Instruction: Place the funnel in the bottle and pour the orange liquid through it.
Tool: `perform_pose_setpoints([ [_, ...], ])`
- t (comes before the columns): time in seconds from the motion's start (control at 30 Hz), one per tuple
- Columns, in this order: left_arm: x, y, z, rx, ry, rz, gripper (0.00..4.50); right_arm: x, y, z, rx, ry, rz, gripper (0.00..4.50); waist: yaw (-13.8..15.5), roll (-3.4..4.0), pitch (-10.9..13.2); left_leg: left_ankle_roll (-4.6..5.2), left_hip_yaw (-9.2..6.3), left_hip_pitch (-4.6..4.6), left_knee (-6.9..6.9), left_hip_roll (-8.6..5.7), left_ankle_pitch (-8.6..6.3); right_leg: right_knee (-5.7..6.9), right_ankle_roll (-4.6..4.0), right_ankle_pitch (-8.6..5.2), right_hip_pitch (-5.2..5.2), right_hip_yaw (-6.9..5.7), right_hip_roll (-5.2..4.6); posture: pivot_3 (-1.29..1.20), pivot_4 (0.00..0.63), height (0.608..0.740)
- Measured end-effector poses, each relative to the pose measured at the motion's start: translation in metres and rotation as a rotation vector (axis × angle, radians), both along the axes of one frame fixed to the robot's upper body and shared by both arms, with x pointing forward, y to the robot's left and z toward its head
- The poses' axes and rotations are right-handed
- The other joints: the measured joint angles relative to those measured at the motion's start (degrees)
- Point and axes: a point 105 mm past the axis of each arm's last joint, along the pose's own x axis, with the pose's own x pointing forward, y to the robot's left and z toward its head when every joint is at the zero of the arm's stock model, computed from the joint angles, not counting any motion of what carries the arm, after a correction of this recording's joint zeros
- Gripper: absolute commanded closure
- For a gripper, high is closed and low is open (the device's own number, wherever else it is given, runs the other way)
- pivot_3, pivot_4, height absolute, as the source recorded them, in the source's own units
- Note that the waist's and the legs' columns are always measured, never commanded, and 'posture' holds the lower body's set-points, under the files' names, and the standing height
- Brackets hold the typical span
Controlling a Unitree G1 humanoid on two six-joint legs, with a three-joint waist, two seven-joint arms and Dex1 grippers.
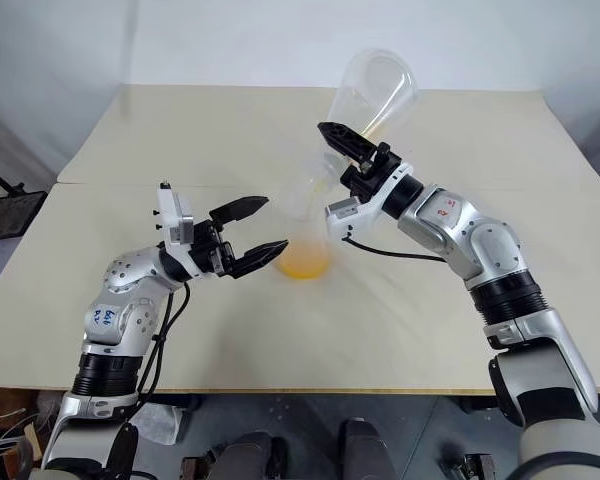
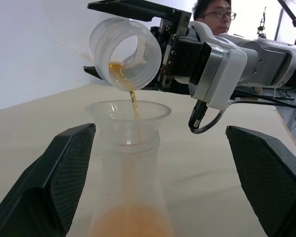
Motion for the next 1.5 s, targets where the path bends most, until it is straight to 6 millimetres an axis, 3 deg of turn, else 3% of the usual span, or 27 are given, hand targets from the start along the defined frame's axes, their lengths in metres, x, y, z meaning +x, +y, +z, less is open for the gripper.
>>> perform_pose_setpoints([
  [1.5, -0.0001, -0.0004, -0.0001, -0.001, 0.0, -0.002, 0.0, 0.0008, -0.0038, -0.0022, 0.036, 0.03, 0.009, 1.78, 0.0, 0.0, 0.0, 0.0, 0.0, 0.0, 0.0, 0.0, 0.0, -0.01, 0.0, 0.0, 0.0, 0.0, 0.0, 0.0, 0.15, 0.74],
])
